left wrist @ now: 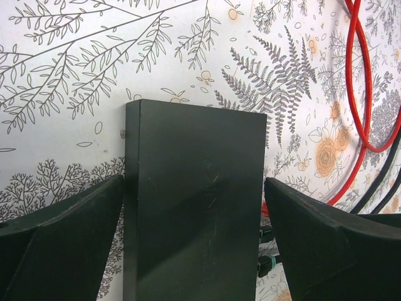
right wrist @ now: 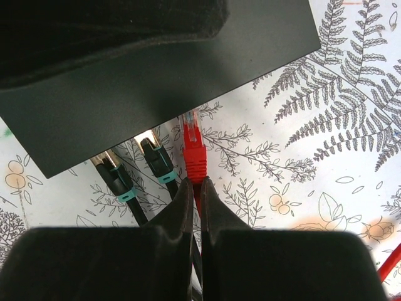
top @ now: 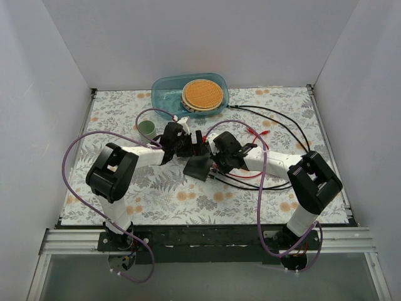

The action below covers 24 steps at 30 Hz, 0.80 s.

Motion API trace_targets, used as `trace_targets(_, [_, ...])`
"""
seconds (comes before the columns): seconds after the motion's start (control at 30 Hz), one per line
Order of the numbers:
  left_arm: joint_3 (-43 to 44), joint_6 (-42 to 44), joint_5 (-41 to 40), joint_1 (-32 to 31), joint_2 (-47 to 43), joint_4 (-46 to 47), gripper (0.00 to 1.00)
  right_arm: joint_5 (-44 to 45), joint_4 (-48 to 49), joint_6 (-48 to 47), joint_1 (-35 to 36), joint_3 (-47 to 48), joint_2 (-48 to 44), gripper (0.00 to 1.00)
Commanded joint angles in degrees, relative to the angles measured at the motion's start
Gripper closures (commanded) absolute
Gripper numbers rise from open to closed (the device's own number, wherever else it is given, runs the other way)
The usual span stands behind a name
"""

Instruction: Insert the plug into the switch port

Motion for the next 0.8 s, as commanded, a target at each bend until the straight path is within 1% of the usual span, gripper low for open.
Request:
trace_targets(0.0, [-1.7,1.3,2.0,0.2,-1.6,-3.8,0.07,-0.8,8.4,0.4,0.6,-1.6,-1.8,0.99])
trace_targets(0.1, [-1.9,1.7,2.8,0.2,-1.8,-3.8,0.08,-0.9,12.1,0.3,0.6,-3.3,-1.5,0.99])
trace_targets(0.27, [-2.5,2.3,4.5,0.2,-2.2,-2.9,0.1,-1.2,13.9,-0.3,0.6,-3.8,-1.6,0.99])
trace_targets(0.33, [-2.5,2.6,5.2,0.2,-2.2,-2.7,0.1,-1.7,16.0,-1.1,0.6,-3.7,-1.9,0.99])
trace_targets(0.63, [-1.1,3.8,6.1,0.2,-1.7,-2.9,0.11,-5.9,16.5,-4.5,0.6,-4.0,-3.1,0.99])
trace_targets(0.77, [-0.4,4.2,6.4,0.2,-1.4,-3.4,0.11,-6.4,17.1,-5.0,0.8,-4.3,-3.6,0.99])
